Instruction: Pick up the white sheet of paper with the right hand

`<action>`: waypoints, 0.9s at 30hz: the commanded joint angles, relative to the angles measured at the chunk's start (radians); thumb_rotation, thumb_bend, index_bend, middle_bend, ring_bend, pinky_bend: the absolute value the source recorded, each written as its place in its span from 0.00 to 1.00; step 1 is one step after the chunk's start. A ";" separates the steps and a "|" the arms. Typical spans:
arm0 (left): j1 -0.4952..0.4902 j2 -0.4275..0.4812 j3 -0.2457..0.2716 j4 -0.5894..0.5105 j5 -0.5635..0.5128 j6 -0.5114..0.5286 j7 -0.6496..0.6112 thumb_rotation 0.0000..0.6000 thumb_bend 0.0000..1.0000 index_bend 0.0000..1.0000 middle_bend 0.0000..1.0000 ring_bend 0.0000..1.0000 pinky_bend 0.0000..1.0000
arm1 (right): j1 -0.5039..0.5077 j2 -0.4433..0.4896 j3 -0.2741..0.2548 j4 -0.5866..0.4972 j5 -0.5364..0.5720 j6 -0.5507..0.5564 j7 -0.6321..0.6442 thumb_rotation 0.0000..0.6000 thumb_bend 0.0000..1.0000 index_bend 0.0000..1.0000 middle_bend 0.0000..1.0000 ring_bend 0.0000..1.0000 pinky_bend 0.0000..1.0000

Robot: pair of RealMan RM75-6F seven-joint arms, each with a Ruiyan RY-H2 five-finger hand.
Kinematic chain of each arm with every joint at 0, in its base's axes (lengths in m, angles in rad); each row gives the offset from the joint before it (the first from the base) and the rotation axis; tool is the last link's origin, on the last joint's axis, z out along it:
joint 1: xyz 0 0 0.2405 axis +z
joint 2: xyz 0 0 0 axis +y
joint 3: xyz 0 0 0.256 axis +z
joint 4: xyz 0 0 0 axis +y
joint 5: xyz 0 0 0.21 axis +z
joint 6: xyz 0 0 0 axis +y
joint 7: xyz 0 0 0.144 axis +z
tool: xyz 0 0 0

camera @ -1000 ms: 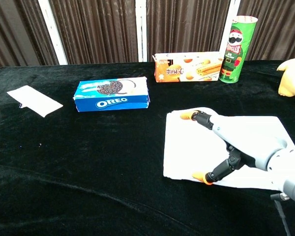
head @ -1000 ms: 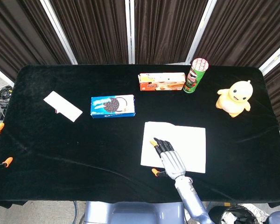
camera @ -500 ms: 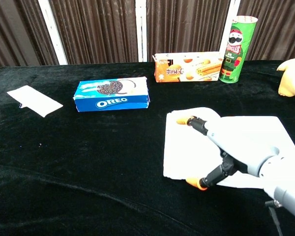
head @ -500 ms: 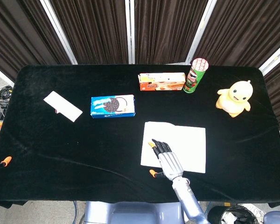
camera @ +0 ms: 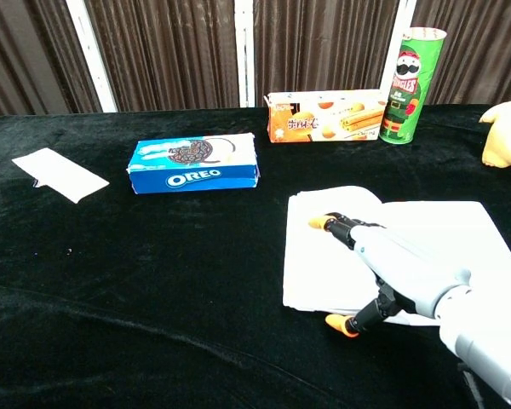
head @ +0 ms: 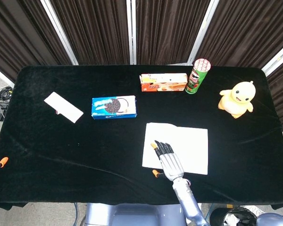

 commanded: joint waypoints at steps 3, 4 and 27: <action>-0.001 0.001 0.001 -0.003 0.000 -0.005 -0.003 1.00 0.19 0.00 0.00 0.00 0.00 | -0.006 -0.036 -0.010 0.077 -0.045 0.032 -0.001 1.00 0.14 0.00 0.00 0.00 0.00; -0.002 0.002 0.002 -0.004 0.000 -0.008 -0.004 1.00 0.19 0.00 0.00 0.00 0.00 | -0.008 -0.042 -0.012 0.092 -0.056 0.041 0.001 1.00 0.14 0.00 0.00 0.00 0.00; -0.003 0.003 0.005 -0.011 0.009 -0.011 -0.020 1.00 0.19 0.00 0.00 0.00 0.00 | -0.030 -0.122 -0.020 0.256 -0.161 0.111 -0.007 1.00 0.15 0.00 0.00 0.00 0.00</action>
